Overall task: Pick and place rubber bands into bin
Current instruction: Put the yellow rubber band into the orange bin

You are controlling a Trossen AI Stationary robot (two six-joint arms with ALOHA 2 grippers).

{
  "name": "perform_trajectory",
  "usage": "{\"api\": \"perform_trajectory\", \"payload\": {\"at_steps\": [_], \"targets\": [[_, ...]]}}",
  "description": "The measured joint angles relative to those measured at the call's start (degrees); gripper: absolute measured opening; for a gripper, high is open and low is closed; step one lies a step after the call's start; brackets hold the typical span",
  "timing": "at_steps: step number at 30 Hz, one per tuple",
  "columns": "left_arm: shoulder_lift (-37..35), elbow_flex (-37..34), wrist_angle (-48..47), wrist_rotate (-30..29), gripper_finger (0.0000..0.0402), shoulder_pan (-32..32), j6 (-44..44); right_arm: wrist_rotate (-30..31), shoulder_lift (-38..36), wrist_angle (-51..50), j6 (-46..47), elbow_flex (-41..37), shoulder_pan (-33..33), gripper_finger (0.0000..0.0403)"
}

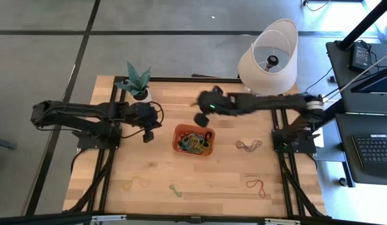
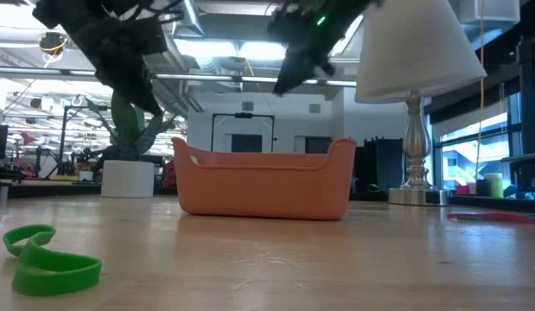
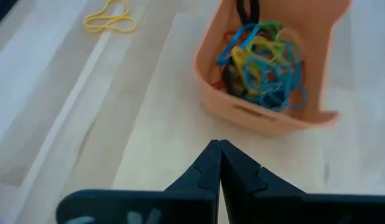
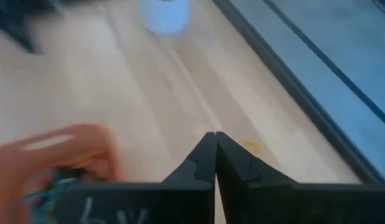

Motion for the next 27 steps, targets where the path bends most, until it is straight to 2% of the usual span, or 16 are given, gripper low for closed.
{"api": "perform_trajectory", "payload": {"at_steps": [4,9,15,20,27], "targets": [[0.16,-1.62,2.20,2.83,0.0003,2.91,3.68,0.00,10.19,-7.97,-0.31,10.03,-4.17,0.0015],[0.16,-2.28,2.41,7.68,0.0003,5.50,7.96,-2.87,20.35,-15.88,3.08,19.18,-8.84,0.0061],[0.18,-2.28,2.35,10.30,0.0003,7.59,11.94,-10.53,27.82,-21.20,8.68,25.07,-13.53,0.0151],[0.18,-2.28,1.96,12.37,0.0003,8.86,14.57,-15.89,29.89,-21.57,11.17,25.53,-16.38,0.0242],[0.21,-2.28,1.50,13.40,0.0003,10.61,16.68,-16.57,31.88,-21.89,11.38,25.43,-18.12,0.0352]]}}
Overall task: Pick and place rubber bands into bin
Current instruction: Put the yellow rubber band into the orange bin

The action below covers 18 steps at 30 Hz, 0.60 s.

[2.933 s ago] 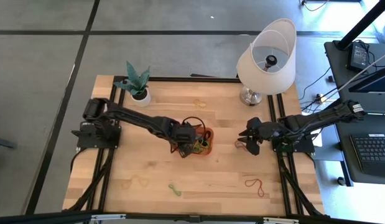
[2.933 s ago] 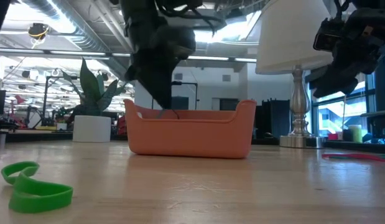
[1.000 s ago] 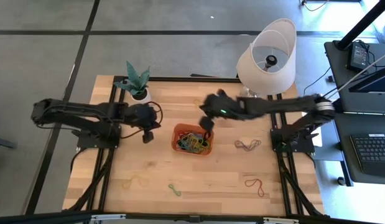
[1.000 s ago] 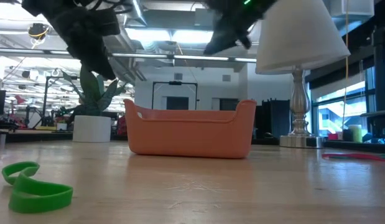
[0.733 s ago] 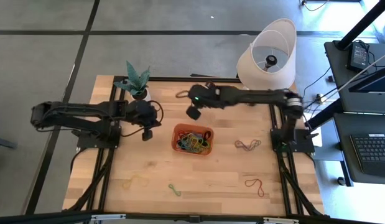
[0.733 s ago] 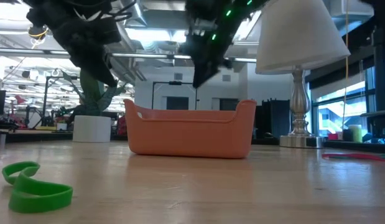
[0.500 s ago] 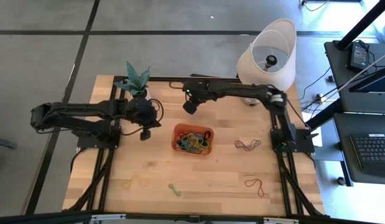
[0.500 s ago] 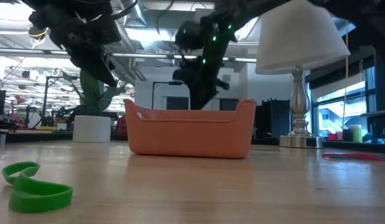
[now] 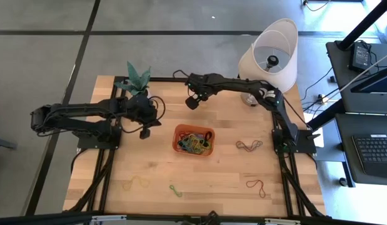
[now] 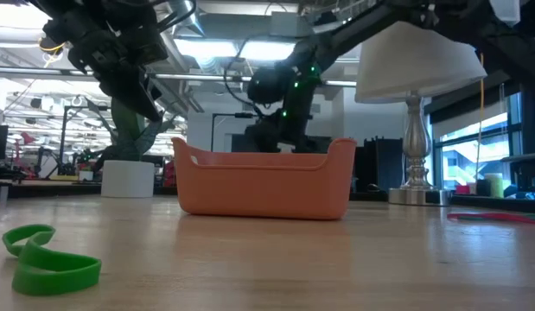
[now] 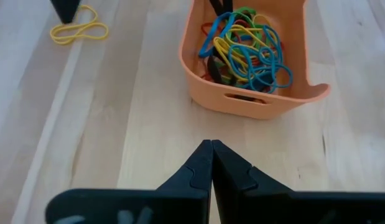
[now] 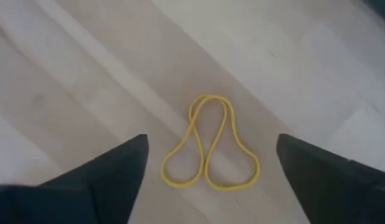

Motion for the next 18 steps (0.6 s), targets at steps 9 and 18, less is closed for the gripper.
{"api": "perform_trajectory", "payload": {"at_steps": [9,18], "targets": [[0.07,0.00,-0.85,1.58,0.0003,1.01,0.60,0.04,6.00,-0.26,-1.16,0.12,0.21,0.0380],[0.09,0.00,-0.94,2.80,0.0003,0.98,0.52,-1.13,8.39,-0.88,0.79,0.43,0.84,0.0316]]}}
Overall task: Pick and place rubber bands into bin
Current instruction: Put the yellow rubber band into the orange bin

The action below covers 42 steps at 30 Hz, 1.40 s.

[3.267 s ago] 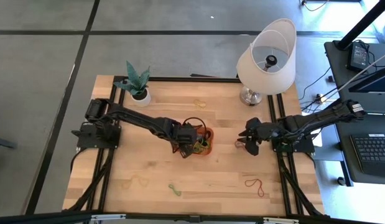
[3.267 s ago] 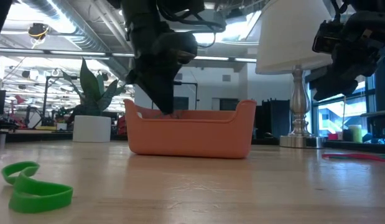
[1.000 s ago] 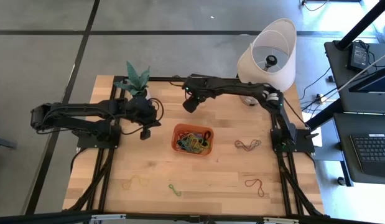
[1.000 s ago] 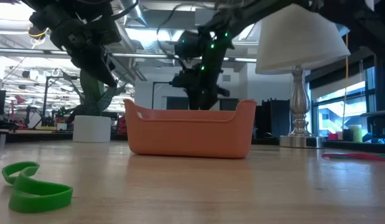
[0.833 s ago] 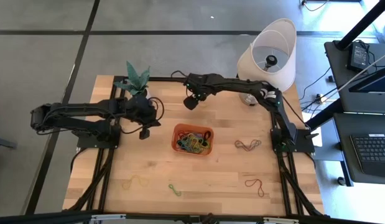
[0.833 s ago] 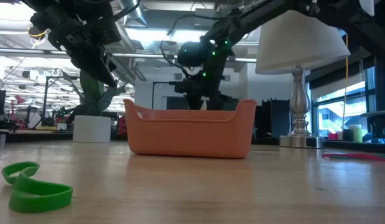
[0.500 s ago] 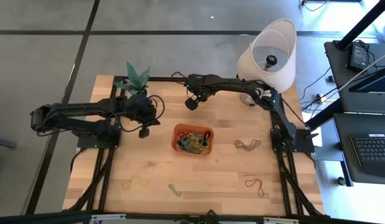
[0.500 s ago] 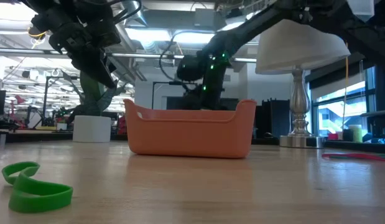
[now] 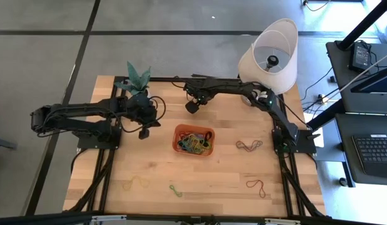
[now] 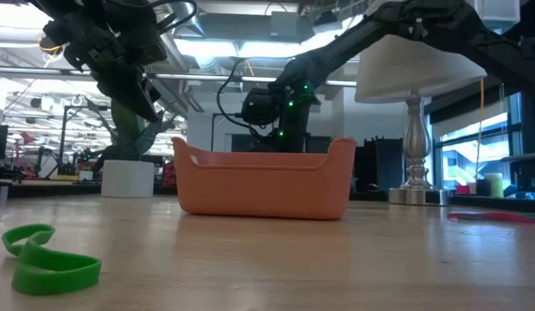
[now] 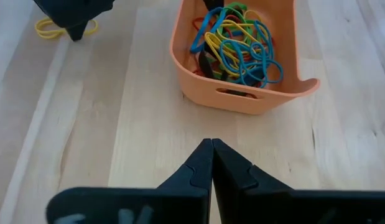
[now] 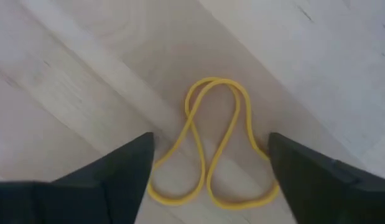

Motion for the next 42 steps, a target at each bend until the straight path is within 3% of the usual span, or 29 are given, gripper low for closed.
{"api": "perform_trajectory", "payload": {"at_steps": [6,17,28,42], "targets": [[0.00,0.00,0.02,0.00,0.0003,0.00,-0.54,-0.16,0.00,-0.56,0.92,-0.05,0.66,0.0222],[0.00,0.00,0.02,-0.02,0.0003,0.00,-3.18,-0.48,-0.20,-1.15,2.21,-0.11,2.38,0.0013],[0.02,0.00,0.07,-0.05,0.0003,-0.07,-4.69,-1.57,-7.42,-3.49,2.69,-0.94,3.07,0.0004],[0.02,0.00,0.11,-0.13,0.0003,-0.07,-4.51,5.58,-20.98,-6.50,4.30,-0.62,9.28,0.0001]]}}
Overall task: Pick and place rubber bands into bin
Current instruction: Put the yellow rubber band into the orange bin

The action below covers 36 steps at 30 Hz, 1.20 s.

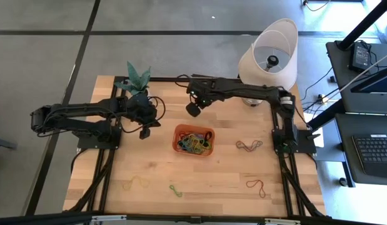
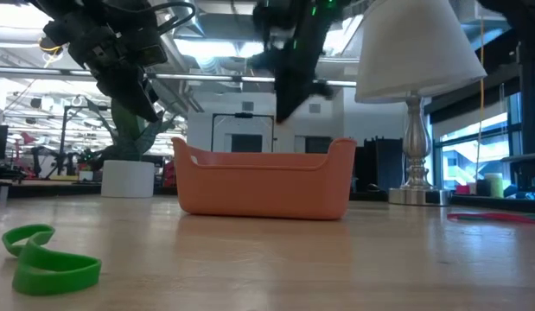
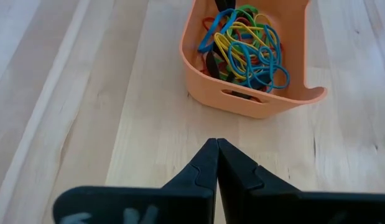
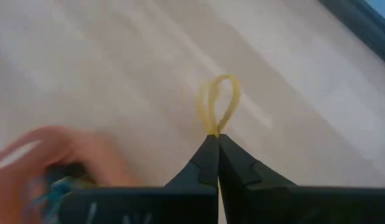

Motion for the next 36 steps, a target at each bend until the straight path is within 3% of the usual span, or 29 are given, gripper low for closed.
{"api": "perform_trajectory", "payload": {"at_steps": [8,17,25,32,36], "targets": [[0.00,0.00,0.07,0.00,0.0003,0.00,0.02,0.09,-5.35,0.05,1.15,0.15,8.28,0.0000],[0.00,0.00,1.57,-0.02,0.0004,0.00,0.04,0.12,-4.64,-2.40,4.09,0.15,16.71,0.0000],[0.00,0.00,1.86,-0.01,0.0004,0.00,0.04,0.22,-4.47,-5.27,10.54,0.12,20.27,0.0000],[0.00,0.00,1.80,0.00,0.0004,0.00,0.03,-4.56,-3.84,-2.59,11.98,-7.49,21.32,0.0000],[0.00,0.00,1.81,0.00,0.0004,0.00,0.04,-4.84,-3.83,8.86,11.64,-14.93,21.20,0.0000]]}}
